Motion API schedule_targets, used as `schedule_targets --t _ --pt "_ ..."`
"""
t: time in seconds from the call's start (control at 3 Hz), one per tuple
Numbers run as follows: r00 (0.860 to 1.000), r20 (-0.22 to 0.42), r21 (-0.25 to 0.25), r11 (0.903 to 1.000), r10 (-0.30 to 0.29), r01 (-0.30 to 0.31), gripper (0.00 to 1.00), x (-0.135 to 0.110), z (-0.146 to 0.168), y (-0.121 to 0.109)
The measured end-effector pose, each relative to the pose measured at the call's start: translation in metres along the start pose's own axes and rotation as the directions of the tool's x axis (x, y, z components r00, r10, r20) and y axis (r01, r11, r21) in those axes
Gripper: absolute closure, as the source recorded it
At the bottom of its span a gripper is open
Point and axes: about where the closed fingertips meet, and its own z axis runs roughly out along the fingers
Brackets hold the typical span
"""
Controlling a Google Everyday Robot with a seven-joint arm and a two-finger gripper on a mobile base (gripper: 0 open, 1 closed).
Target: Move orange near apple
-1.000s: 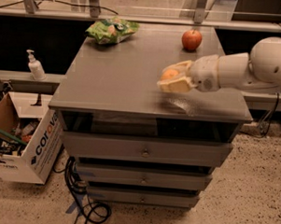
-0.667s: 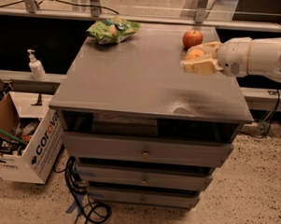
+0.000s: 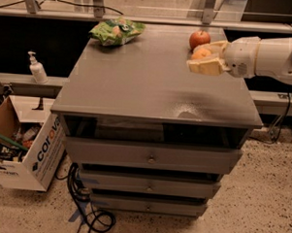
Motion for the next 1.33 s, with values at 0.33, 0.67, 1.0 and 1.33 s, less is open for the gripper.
schedule_targets --t 0.33,0.67,1.0,1.33 --pt "0.999 0.014 0.034 0.9985 -0.043 0.042 1.00 -0.007 0.014 -0.030" --pt "0.996 0.046 0.085 0.9941 -0.072 0.068 1.00 -0.023 0.030 -0.072" --pt "0.995 0.062 0.149 0.9861 -0.084 0.074 1.00 -0.030 0.042 -0.114" --pt "0.995 0.048 0.226 0.9715 -0.083 0.070 1.00 -0.017 0.042 -0.147"
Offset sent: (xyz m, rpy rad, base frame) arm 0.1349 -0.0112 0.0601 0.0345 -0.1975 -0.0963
